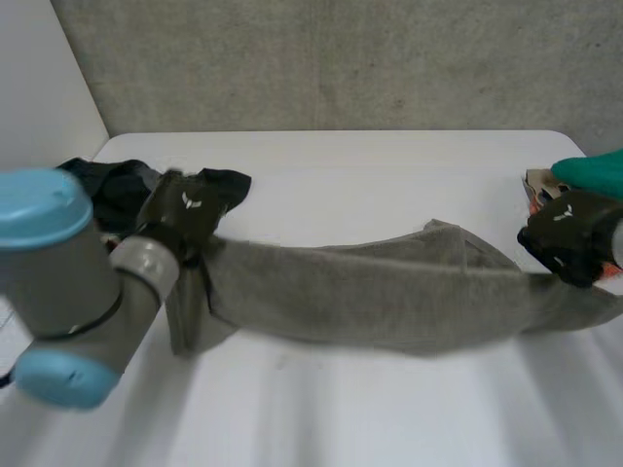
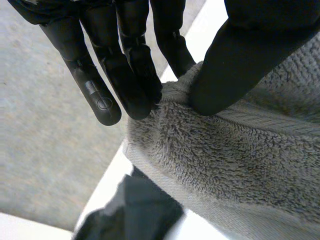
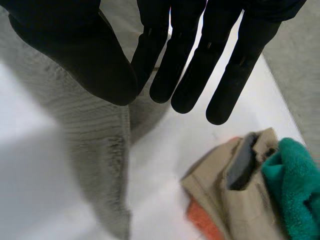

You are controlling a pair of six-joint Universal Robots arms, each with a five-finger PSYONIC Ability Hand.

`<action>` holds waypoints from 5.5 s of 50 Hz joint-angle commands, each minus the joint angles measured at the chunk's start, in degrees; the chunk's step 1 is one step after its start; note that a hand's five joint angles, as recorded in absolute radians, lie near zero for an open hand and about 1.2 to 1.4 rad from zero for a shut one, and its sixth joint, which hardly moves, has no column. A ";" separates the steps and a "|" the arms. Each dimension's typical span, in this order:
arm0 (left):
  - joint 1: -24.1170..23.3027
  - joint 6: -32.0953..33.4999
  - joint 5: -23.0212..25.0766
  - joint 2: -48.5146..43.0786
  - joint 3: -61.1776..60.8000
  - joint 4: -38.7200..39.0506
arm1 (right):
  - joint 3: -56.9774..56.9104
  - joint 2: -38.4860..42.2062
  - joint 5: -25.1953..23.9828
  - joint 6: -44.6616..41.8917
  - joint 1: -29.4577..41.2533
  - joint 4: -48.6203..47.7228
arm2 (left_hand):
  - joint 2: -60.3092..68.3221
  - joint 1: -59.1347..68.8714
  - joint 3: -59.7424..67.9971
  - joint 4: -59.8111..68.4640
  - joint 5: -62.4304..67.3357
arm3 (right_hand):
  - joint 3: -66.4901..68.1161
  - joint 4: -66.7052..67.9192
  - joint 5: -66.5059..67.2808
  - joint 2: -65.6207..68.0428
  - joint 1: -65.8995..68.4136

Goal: Fold the laundry.

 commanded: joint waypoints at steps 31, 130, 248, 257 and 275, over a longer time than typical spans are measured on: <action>2.80 -1.85 6.98 -3.56 3.85 34.67 | -1.28 4.80 4.64 19.00 7.67 -40.78 | 11.75 14.54 11.59 11.26 13.96 | -6.60 -7.04 -5.91 -5.93 -2.04; -6.35 -2.91 13.40 36.79 -14.45 24.21 | -16.40 25.75 -11.20 40.10 25.25 -38.83 | 11.75 14.54 11.59 11.26 13.96 | 11.94 11.49 12.63 12.60 16.50; -1.68 0.00 10.59 -2.14 -10.67 33.70 | 7.86 13.59 -7.14 23.31 -0.94 -27.85 | 11.75 14.54 11.59 11.26 13.96 | -34.10 -34.54 -33.41 -33.43 -29.54; -1.68 -0.45 10.59 -2.14 -10.67 33.70 | 6.28 17.72 -7.32 23.40 -0.59 -35.49 | 11.75 14.54 11.59 11.26 13.96 | -28.21 -28.66 -27.52 -27.55 -23.65; -1.16 -0.36 10.41 -0.66 -10.93 33.09 | -0.05 20.63 -6.53 21.73 -0.33 -35.59 | 11.75 14.54 11.59 11.26 13.96 | 11.94 11.49 12.63 12.60 16.50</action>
